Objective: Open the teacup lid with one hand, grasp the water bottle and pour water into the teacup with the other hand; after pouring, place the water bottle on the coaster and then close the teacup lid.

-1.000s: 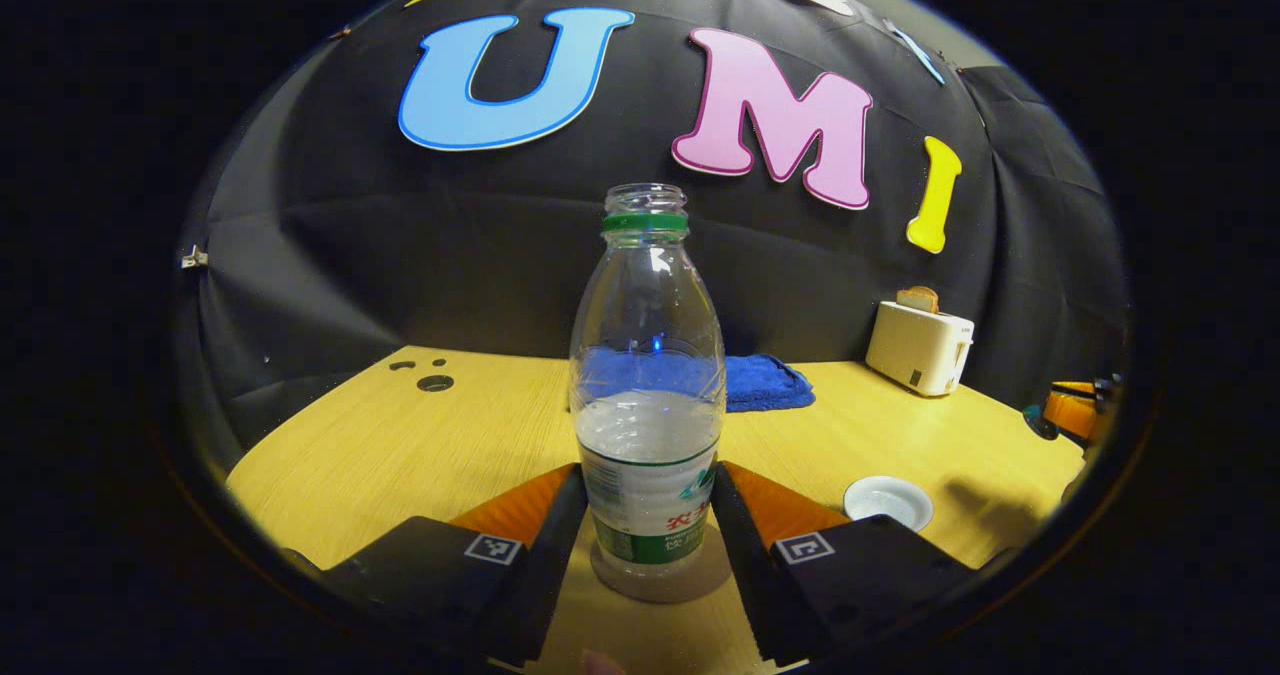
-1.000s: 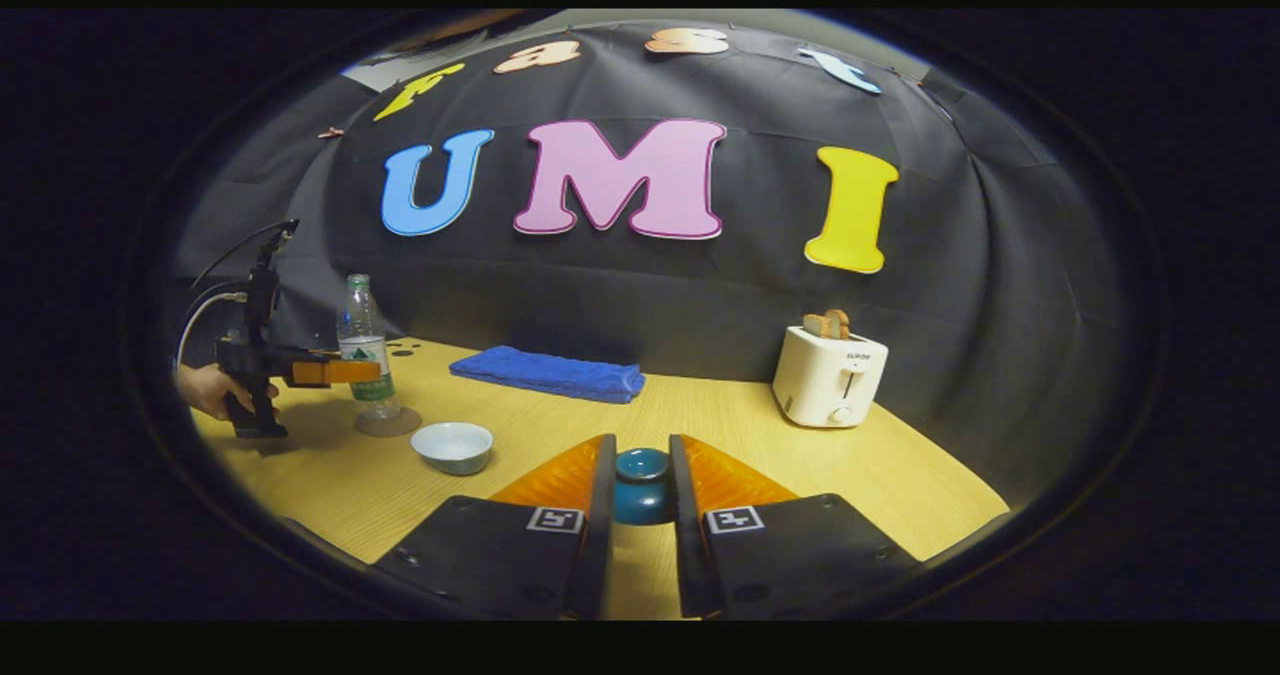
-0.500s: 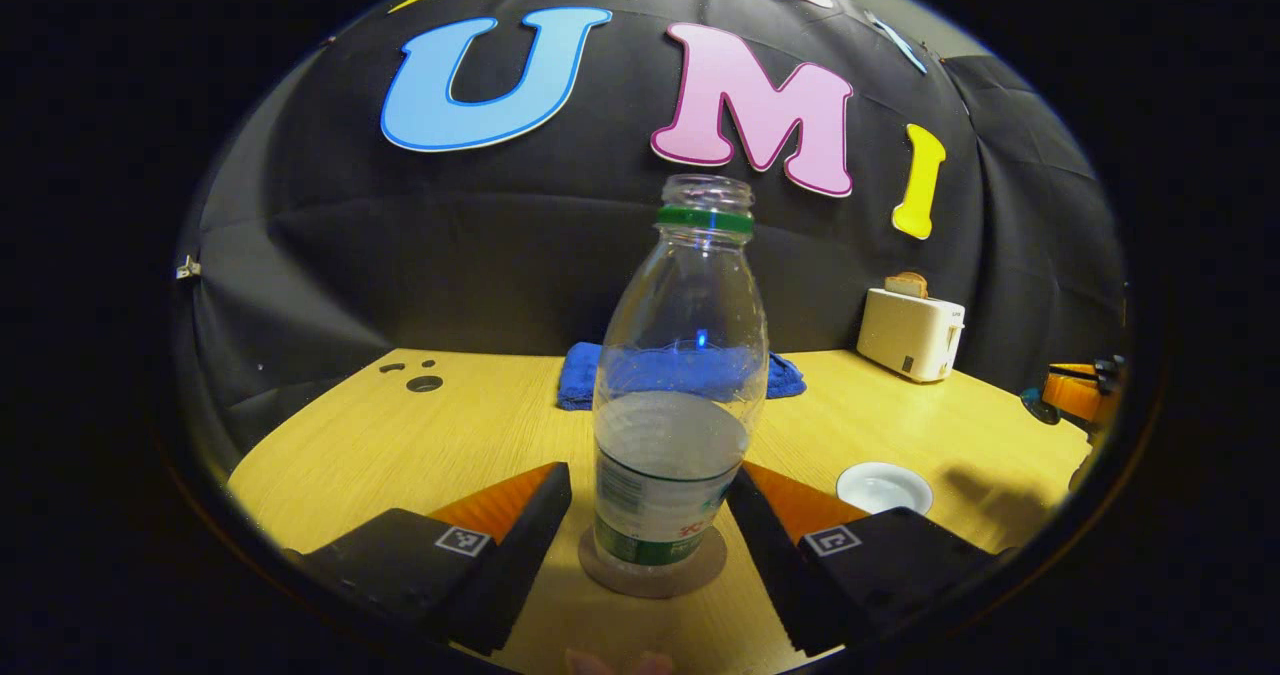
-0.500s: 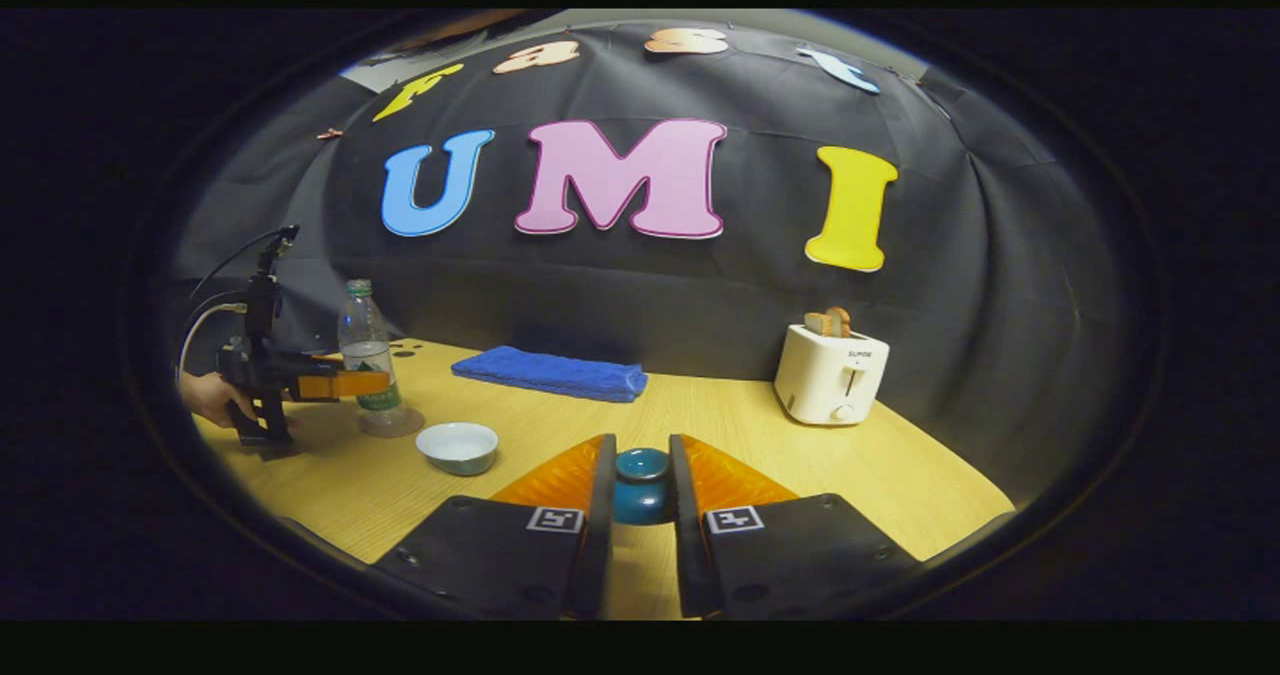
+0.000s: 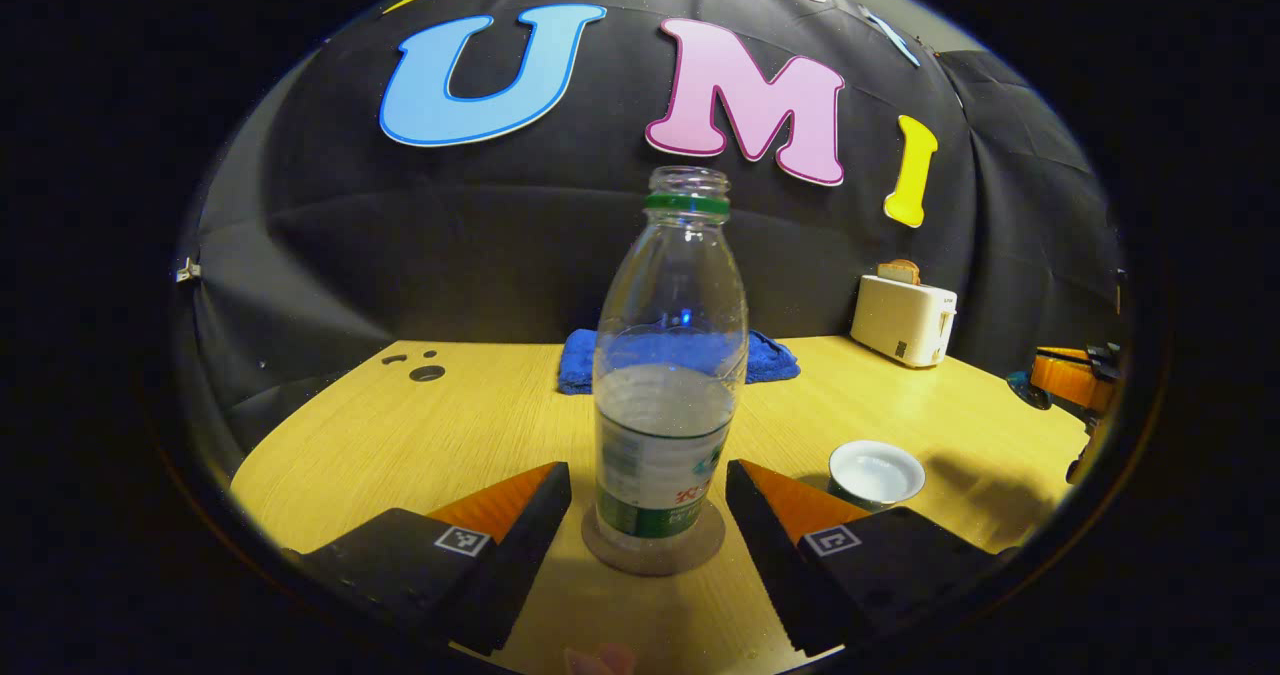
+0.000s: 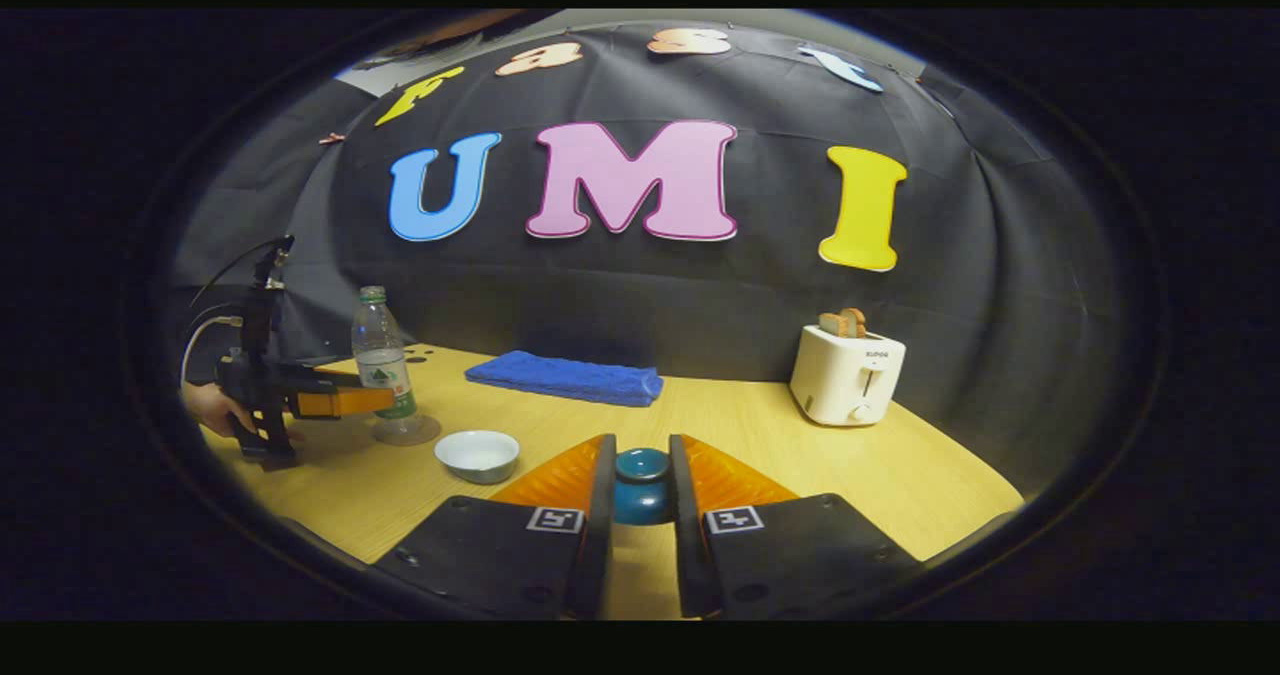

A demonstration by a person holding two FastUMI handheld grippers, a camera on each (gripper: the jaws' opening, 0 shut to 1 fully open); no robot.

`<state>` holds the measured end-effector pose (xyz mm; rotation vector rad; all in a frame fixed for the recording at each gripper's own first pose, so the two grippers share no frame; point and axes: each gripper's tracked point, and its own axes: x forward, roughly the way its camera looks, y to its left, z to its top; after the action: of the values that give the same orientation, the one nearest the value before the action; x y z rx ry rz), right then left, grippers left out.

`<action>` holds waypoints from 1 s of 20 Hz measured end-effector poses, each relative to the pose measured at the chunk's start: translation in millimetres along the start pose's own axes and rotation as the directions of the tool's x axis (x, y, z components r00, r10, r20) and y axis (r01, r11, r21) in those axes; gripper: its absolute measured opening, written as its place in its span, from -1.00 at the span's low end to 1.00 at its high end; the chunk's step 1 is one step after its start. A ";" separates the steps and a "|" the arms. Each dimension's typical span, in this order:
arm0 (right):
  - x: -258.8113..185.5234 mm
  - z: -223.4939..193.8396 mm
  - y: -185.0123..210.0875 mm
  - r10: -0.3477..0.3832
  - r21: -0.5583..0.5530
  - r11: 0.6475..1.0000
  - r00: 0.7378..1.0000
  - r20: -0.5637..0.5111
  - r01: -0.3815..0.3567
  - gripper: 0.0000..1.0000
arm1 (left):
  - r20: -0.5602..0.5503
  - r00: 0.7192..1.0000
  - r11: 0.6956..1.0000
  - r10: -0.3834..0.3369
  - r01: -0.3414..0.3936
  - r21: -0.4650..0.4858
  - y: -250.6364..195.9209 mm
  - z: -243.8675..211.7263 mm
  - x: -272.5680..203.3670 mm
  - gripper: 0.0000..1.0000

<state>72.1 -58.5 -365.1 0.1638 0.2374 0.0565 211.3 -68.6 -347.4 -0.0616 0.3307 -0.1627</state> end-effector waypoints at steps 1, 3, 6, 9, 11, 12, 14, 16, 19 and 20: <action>1.9 2.4 5.2 0.007 0.003 1.000 1.000 0.005 -0.007 -0.34 | -0.004 1.000 1.000 -0.003 0.003 0.002 0.4 -2.8 -5.5 0.96; 7.6 7.3 17.8 0.026 0.012 1.000 1.000 0.017 -0.026 -0.34 | -0.019 1.000 1.000 -0.015 0.015 0.012 -0.6 -11.6 -18.9 0.96; 19.3 16.0 43.4 0.068 0.034 0.997 0.997 0.038 -0.069 -0.34 | -0.019 1.000 0.999 -0.007 0.008 0.037 0.1 -14.0 -38.0 0.95; 32.4 16.7 70.9 0.114 0.044 0.992 0.993 0.042 -0.116 -0.34 | -0.010 1.000 1.000 0.018 -0.018 0.012 2.7 -17.1 -56.3 0.95; 43.1 11.4 87.7 0.137 0.054 0.989 0.990 0.035 -0.139 -0.34 | -0.013 1.000 1.000 0.021 -0.021 -0.021 -1.2 -21.0 -65.3 0.96; 47.6 8.2 95.4 0.146 0.061 0.987 0.989 0.030 -0.148 -0.34 | -0.009 1.000 0.999 0.028 -0.029 -0.024 -1.7 -21.3 -69.0 0.96; 56.9 4.7 110.0 0.163 0.067 0.984 0.986 0.026 -0.164 -0.34 | -0.002 0.999 0.999 0.046 -0.046 -0.025 -2.0 -23.5 -75.6 0.95; 64.8 -0.4 121.8 0.174 0.054 0.983 0.985 0.017 -0.174 -0.47 | 0.009 0.999 0.999 0.043 -0.043 -0.032 -6.3 -24.7 -81.1 0.94; 72.8 -11.8 134.8 0.189 0.052 0.981 0.982 -0.004 -0.188 -0.47 | 0.016 0.999 0.999 0.031 -0.031 -0.033 -9.4 -23.3 -85.2 0.96; 74.6 -15.8 138.0 0.189 0.053 0.981 0.982 -0.012 -0.188 -0.47 | 0.020 0.999 0.999 0.029 -0.028 -0.035 -9.0 -21.7 -86.8 1.00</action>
<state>135.7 85.5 -374.1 0.2371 0.2397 0.2406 121.9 -63.5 -339.4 -0.0927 0.3140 -0.1281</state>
